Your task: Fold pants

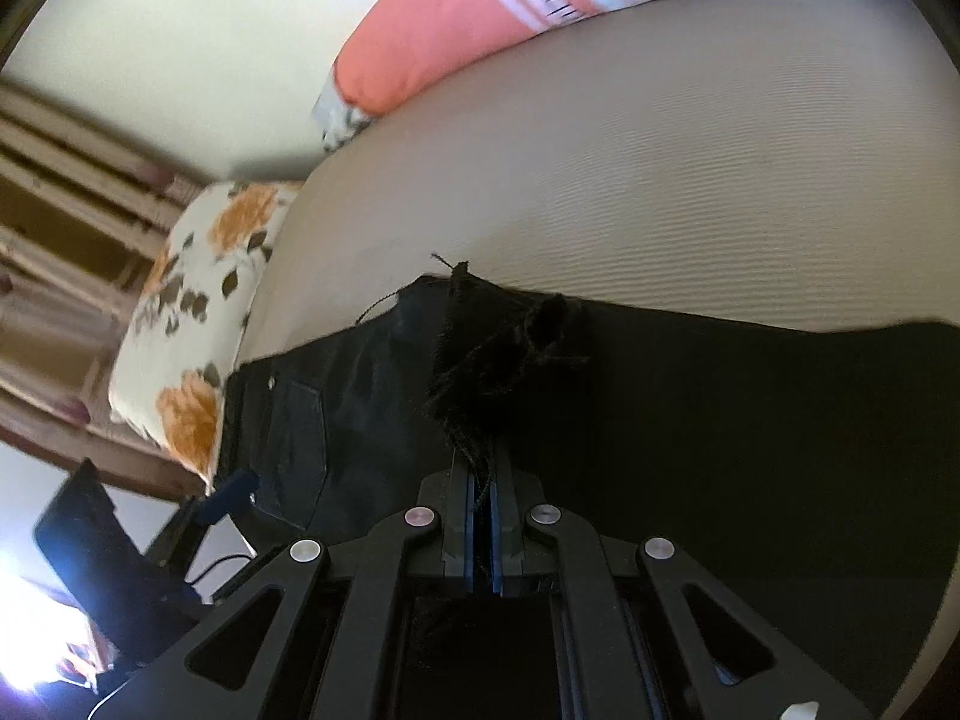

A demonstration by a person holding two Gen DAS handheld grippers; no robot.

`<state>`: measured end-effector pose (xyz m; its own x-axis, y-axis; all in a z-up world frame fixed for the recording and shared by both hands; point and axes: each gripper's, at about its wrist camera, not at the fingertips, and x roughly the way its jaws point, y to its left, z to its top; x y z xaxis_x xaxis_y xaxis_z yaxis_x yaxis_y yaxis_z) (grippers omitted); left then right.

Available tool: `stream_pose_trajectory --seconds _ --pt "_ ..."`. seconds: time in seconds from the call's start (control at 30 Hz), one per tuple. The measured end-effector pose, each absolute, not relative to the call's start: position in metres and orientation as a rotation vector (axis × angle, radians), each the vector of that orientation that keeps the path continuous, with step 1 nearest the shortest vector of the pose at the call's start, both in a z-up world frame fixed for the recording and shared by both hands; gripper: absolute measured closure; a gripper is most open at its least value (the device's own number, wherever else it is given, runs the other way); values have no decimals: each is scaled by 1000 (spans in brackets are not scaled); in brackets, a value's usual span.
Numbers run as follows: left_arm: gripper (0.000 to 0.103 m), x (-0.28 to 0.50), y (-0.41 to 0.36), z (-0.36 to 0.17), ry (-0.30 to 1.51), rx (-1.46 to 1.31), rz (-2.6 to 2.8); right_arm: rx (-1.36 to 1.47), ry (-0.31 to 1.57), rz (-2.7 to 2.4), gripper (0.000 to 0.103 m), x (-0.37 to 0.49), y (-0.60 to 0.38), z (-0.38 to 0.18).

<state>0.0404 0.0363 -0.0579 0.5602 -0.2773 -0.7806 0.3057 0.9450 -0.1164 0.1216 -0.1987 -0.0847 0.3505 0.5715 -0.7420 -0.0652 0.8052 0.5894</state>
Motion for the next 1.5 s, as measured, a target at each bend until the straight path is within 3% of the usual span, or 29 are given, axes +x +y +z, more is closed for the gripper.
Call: stream_pose_trajectory --seconds 0.2,0.3,0.37,0.6,0.67,0.77,0.83,0.93,1.4,1.5 --pt "6 39 48 -57 916 -24 -368 426 1187 455 98 135 -164 -94" --pt "6 39 51 -56 919 -57 -396 419 1214 469 89 138 -157 -100" --pt "6 40 52 -55 924 -73 -410 473 1223 484 78 139 -157 -102" --pt "7 51 51 -56 994 -170 -514 497 1128 404 73 112 -189 -75" --pt "10 56 48 -58 1015 -193 -542 498 1107 362 66 101 -202 -69" --pt "23 69 40 -67 1080 -245 -585 532 1083 317 66 85 -225 -65" --pt "37 82 35 -78 1143 -292 -614 545 1071 282 66 74 -239 -64" --pt "43 98 27 -92 1218 -339 -636 563 1056 241 66 61 -252 -65" --pt "43 119 5 -115 1285 -370 -679 691 1039 204 66 44 -278 -82" --pt "68 116 -1 -120 1310 -377 -716 701 1043 203 65 43 -278 -85"
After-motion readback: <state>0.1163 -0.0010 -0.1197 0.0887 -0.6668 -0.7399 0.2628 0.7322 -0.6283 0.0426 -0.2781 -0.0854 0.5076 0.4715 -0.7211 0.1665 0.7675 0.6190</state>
